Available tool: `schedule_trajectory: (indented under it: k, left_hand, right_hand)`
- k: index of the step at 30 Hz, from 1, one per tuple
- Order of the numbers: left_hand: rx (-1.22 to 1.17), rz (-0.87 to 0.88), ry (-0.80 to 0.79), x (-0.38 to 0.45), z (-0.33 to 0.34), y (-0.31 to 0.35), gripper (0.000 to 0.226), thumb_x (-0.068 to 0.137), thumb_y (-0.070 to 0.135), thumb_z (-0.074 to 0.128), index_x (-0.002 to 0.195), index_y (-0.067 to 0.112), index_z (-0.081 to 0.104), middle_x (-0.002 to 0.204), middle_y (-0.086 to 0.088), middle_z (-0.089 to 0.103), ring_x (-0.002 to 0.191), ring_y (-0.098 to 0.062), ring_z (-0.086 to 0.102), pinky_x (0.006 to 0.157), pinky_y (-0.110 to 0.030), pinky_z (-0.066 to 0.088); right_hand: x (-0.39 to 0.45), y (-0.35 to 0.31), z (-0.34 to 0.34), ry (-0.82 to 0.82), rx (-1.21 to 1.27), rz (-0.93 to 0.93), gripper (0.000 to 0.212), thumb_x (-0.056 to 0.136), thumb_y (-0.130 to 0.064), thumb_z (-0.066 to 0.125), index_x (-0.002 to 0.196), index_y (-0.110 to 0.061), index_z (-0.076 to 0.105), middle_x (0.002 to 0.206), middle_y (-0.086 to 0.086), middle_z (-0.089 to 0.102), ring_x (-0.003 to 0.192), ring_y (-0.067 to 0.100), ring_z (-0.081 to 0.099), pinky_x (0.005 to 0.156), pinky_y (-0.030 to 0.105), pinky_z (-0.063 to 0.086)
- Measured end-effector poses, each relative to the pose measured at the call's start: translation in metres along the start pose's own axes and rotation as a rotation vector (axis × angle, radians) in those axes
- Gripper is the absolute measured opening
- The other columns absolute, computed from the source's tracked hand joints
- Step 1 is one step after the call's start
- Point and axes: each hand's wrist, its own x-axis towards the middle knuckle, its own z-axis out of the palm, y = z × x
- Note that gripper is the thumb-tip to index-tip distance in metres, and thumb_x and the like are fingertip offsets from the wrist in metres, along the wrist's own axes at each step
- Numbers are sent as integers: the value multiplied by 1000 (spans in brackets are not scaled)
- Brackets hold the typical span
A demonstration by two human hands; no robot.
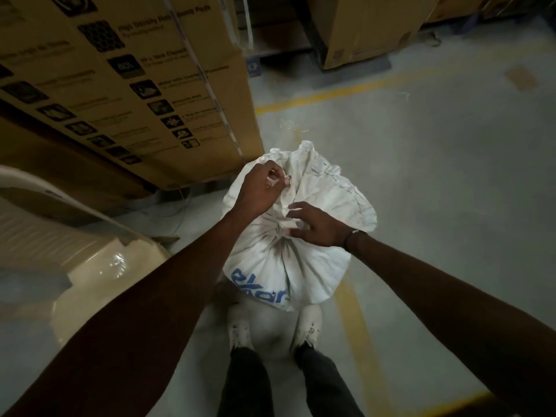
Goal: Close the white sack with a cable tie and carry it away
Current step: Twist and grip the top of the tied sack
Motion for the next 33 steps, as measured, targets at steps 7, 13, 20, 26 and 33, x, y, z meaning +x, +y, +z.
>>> schedule_trajectory:
  k: [7,13,20,26,33]
  left_hand:
    - [170,100,-177,-28,-19,-28,35,86,-2,68,117,12,63,103,6,63,94,-13,60,74,-9,45]
    - [414,248,-130,-53,-40,-39,66,75,9,85,132,16,52,136,-11,49,118,-25,53,92,-31,47]
    - [626,490,-415,-45,-39,-14,37,90,4,72,126,7,65,128,-14,62,120,-31,57,93,-40,49]
    - [720,225,-549,-29,-15,-56,40,95,0,55,134,2,63,134,-21,65,126,-37,61,103,-41,49]
    - [945,252,-542,-43,23,-133,45,73,15,91,113,1,77,104,-19,78,94,-32,79,80,-34,61]
  right_hand:
    - [2,-20,-1,56,685,314,30,100,-24,55,130,-22,56,131,2,57,104,22,62,80,34,50]
    - [10,-12,16,21,347,500,53,113,-27,52,164,-21,38,112,13,70,84,26,67,63,17,51]
    - [26,-60,74,-39,222,413,75,108,-18,60,171,-17,18,114,14,68,97,29,66,69,26,43]
    - [40,-29,110,2,311,693,38,108,1,50,144,6,37,92,20,73,49,13,68,44,25,52]
    - [71,20,79,209,114,628,26,106,-18,66,122,-2,79,133,16,76,131,32,68,115,35,50]
